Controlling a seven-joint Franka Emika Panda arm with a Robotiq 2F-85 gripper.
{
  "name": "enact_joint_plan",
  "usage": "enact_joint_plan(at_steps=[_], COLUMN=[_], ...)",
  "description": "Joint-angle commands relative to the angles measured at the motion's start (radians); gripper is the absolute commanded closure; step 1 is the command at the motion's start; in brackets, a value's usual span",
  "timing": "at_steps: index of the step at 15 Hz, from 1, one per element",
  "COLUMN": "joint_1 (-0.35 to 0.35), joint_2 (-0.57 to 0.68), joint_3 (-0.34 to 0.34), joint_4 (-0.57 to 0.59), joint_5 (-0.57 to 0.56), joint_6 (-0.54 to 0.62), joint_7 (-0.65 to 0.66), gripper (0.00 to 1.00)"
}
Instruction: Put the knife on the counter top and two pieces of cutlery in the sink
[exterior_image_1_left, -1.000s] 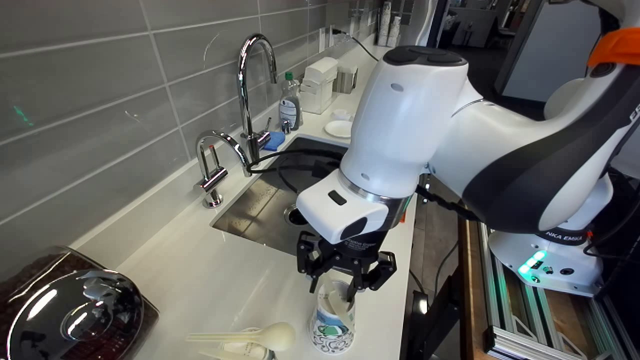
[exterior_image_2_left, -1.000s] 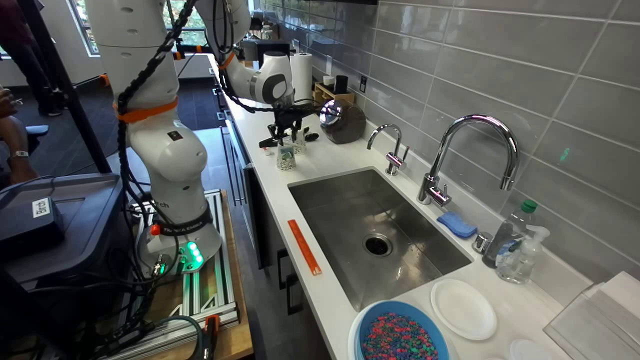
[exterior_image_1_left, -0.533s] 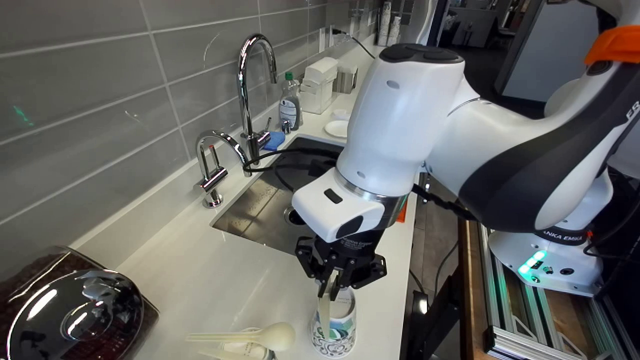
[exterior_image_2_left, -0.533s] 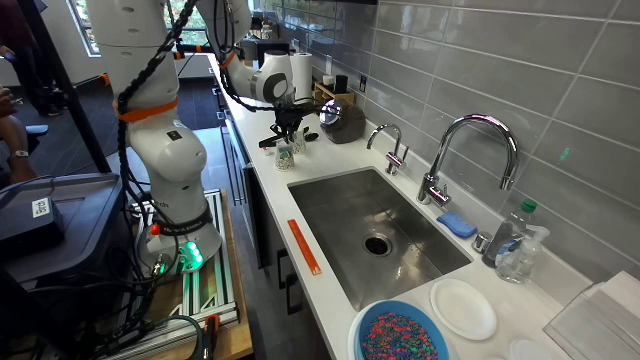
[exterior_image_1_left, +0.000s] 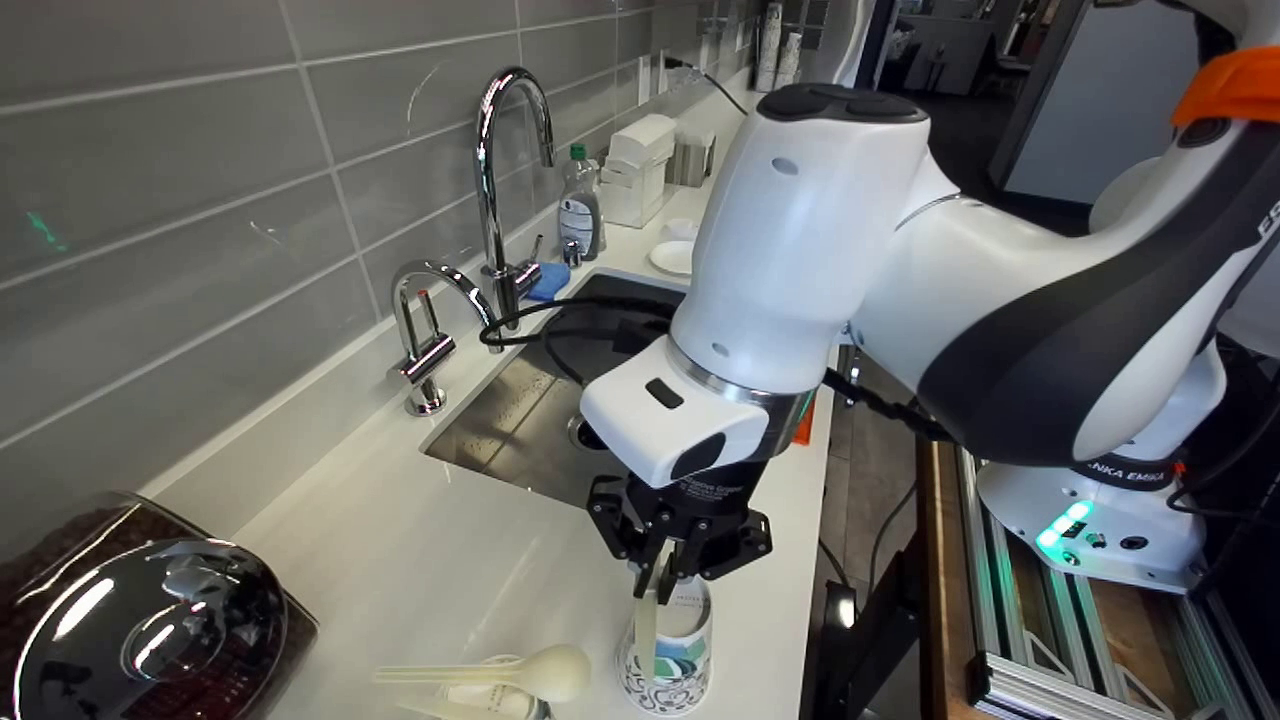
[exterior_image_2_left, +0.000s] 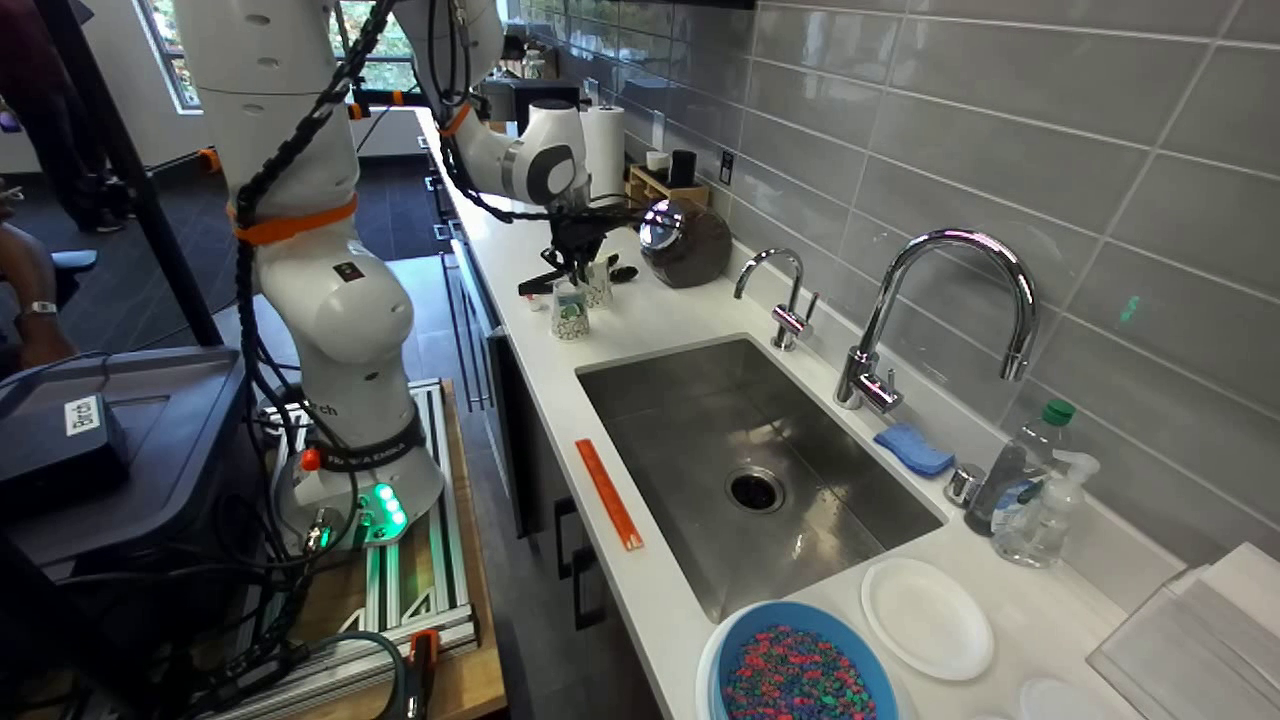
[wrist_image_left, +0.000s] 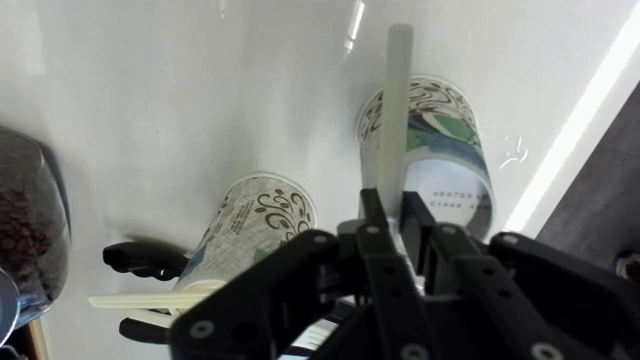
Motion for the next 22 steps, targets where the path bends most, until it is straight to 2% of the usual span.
enact_joint_plan(at_steps=[1, 9, 15, 22], joint_1=[-0.015, -0.054, -0.100, -0.125], joint_2=[-0.037, -0.045, 0.058, 0.231], joint_3=[0.021, -0.021, -0.051, -0.035], joint_4=[-0.001, 0.024, 0.078, 0.161], joint_5=[0.000, -0.052, -0.054, -0.067], joint_6=[-0.077, -0.077, -0.012, 0.087], joint_7=[-0.007, 0.021, 0.022, 0.052], gripper=[0.96, 0.96, 0.96, 0.96])
